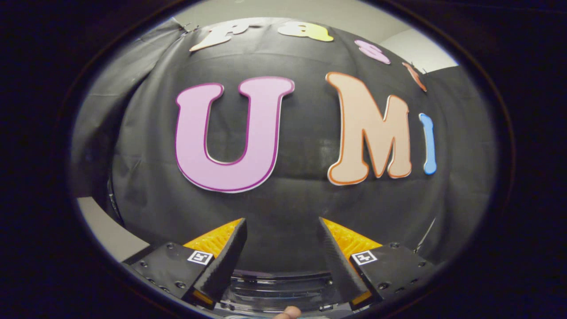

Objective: Put the clothes into the washing machine and then close the washing machine lid.

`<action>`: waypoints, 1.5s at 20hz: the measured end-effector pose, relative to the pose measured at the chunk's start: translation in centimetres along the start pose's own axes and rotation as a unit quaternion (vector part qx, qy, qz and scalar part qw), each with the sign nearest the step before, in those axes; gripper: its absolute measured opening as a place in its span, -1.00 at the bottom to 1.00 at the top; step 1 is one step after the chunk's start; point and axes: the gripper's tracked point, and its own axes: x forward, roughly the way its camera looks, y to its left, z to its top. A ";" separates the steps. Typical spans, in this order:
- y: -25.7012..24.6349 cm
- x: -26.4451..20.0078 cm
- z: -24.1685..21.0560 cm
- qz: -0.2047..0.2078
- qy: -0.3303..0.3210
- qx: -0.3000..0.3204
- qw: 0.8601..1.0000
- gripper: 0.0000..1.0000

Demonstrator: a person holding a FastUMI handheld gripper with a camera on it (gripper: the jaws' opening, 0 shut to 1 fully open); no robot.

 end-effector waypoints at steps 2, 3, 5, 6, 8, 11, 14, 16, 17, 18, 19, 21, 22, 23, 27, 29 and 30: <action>0.6 1.4 -3.1 0.023 0.025 0.031 0.999 0.91; 1.5 1.8 -5.4 0.039 0.063 0.053 0.996 0.91; 1.0 2.4 -4.6 0.031 0.016 0.030 0.999 0.90; 0.6 2.5 -4.1 0.026 0.004 0.038 0.999 0.90; 0.7 1.8 -4.0 0.018 -0.014 0.037 0.999 0.90; 0.4 1.1 -3.8 0.000 -0.036 0.041 0.999 0.90; 0.3 0.4 -3.8 -0.011 -0.026 0.043 0.999 0.89; 0.2 -0.1 -3.9 -0.009 -0.013 0.041 0.999 0.88; 0.1 -0.6 -4.1 -0.007 -0.006 0.041 0.999 0.88; 0.2 -1.0 -4.3 -0.004 -0.001 0.040 0.999 0.88; 0.1 -1.2 -4.3 0.001 0.003 0.042 0.999 0.88; 0.1 -1.8 -4.3 0.003 0.009 0.042 0.999 0.88; 0.0 -2.1 -4.3 0.002 0.012 0.043 0.999 0.88; 0.0 -2.4 -4.4 0.000 0.015 0.043 0.999 0.88; -0.1 -3.5 -4.6 0.001 0.031 0.040 0.999 0.88; -0.2 -4.2 -4.6 0.001 0.023 0.041 0.999 0.88; -0.3 -4.5 -4.5 0.001 0.019 0.042 0.999 0.88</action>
